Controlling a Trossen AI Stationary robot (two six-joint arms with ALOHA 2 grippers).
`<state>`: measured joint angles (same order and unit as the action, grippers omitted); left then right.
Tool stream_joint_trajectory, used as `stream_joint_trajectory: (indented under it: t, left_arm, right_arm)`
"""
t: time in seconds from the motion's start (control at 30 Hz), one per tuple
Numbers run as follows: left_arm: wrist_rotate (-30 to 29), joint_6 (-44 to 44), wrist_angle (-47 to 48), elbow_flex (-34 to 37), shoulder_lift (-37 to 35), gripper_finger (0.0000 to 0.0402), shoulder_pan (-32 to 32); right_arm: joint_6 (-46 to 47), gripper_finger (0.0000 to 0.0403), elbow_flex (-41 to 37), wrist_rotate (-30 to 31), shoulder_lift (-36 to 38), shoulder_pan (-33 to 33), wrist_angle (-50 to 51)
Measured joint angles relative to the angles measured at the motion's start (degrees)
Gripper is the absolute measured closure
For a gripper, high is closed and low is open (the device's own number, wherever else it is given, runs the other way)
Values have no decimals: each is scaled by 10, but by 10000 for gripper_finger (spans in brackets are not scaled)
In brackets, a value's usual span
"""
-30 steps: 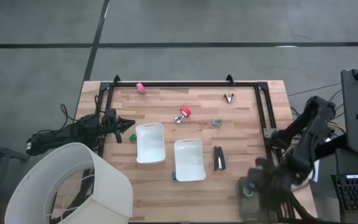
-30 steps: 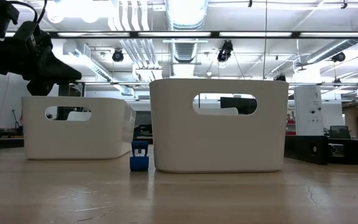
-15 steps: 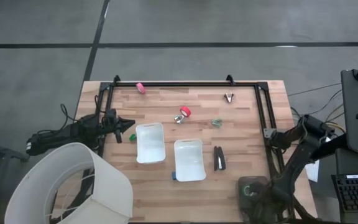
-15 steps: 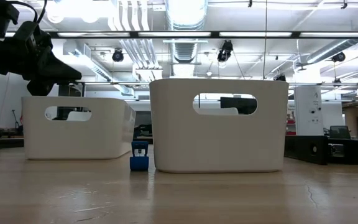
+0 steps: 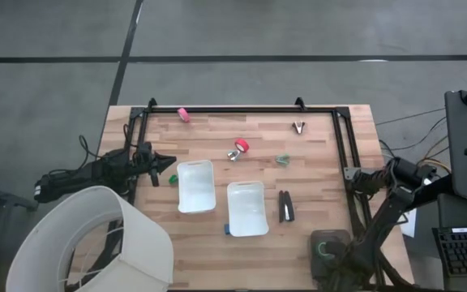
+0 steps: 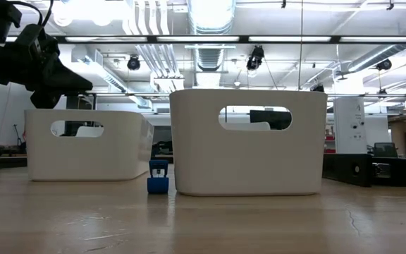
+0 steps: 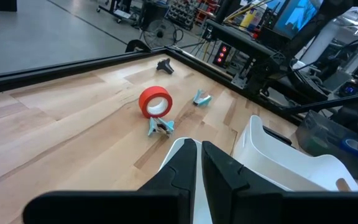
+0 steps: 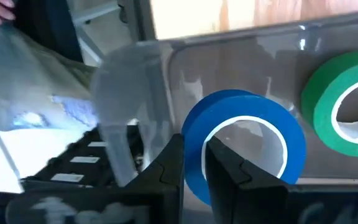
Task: Pick and place Stapler, Stapler remover, tape
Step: Put the blue tape into the black bin
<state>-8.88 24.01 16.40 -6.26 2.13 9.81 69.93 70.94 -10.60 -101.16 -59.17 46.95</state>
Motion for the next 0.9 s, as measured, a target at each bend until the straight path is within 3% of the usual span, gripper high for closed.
stream_joint_trajectory:
  t: [0.6,0.9]
  left_arm:
    - [0,0,0,0,0,374,0]
    - [0,0,0,0,0,374,0]
  right_arm:
    - [21,364,-6,1,-14,-2,-2]
    - [32,317,-9,9,-14,-1,0]
